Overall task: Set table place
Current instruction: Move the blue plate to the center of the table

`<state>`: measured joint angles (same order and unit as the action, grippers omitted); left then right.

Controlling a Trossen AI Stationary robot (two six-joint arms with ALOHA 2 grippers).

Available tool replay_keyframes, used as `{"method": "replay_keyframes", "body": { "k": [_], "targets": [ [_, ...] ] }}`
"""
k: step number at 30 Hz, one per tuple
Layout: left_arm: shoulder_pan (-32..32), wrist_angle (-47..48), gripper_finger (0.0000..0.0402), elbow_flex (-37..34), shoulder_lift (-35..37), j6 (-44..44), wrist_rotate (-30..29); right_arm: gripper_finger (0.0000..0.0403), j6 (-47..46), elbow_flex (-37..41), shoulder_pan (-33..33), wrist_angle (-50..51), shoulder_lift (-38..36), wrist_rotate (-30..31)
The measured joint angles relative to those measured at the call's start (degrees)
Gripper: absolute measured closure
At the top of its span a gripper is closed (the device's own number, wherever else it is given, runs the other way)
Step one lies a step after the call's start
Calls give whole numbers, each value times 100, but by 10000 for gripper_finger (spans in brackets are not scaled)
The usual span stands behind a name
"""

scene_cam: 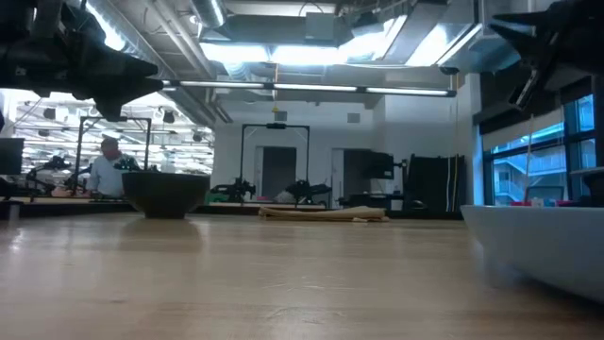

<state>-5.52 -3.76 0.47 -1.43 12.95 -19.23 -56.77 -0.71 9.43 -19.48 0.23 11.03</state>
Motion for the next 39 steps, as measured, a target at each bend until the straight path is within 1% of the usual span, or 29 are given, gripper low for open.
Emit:
{"method": "replay_keyframes", "body": {
  "k": [2,6,8,10,12,14,16,18,20,23,25,28,30,32,34,36,38,39],
  "targets": [
    [0,-191,250,-1,0,187,-77,360,-8,0,28,-223,2,152],
    [0,-1359,250,0,0,1323,-6,360,-23,0,26,-738,2,953],
    [-2,-1735,250,0,0,1819,275,360,-15,0,26,-898,2,1263],
    [-2,-2021,250,0,0,1934,608,360,91,0,26,-914,2,1596],
    [-12,-2183,250,23,-15,1957,910,360,396,0,26,-911,6,1714],
    [-45,-2229,250,49,-67,1961,1025,360,547,0,26,-977,47,1701],
    [-62,-2384,250,49,-70,2086,995,360,375,0,28,-1272,129,1566],
    [-83,-2624,250,51,-66,2521,978,360,148,0,28,-1640,280,1163],
    [-91,-2664,250,53,-66,2994,978,360,130,-12,28,-1935,477,810],
    [-91,-2690,250,53,-68,3311,939,360,214,-240,30,-1910,727,672],
    [-91,-2679,250,77,-93,3411,689,360,413,-552,28,-1804,913,541],
    [-89,-2666,250,261,-262,3719,115,360,763,-1300,28,-1715,1299,29],
    [-89,-2656,250,472,-397,3755,-165,360,970,-2013,30,-1270,1582,-324],
    [-89,-2473,250,827,-613,3741,-373,360,1211,-2896,28,-136,1932,-760],
    [-89,-2086,250,1296,-937,3462,-525,360,1201,-3831,32,1585,2426,-835],
    [-89,-1755,250,1868,-1405,3076,-629,360,1211,-4666,30,3407,3060,-827],
    [-87,-1450,250,2494,-1981,2662,-638,360,1323,-5379,26,5018,3698,-838],
    [-87,-1185,250,2816,-2244,2461,-600,360,1426,-5651,28,5665,3995,-944]
  ]
}}
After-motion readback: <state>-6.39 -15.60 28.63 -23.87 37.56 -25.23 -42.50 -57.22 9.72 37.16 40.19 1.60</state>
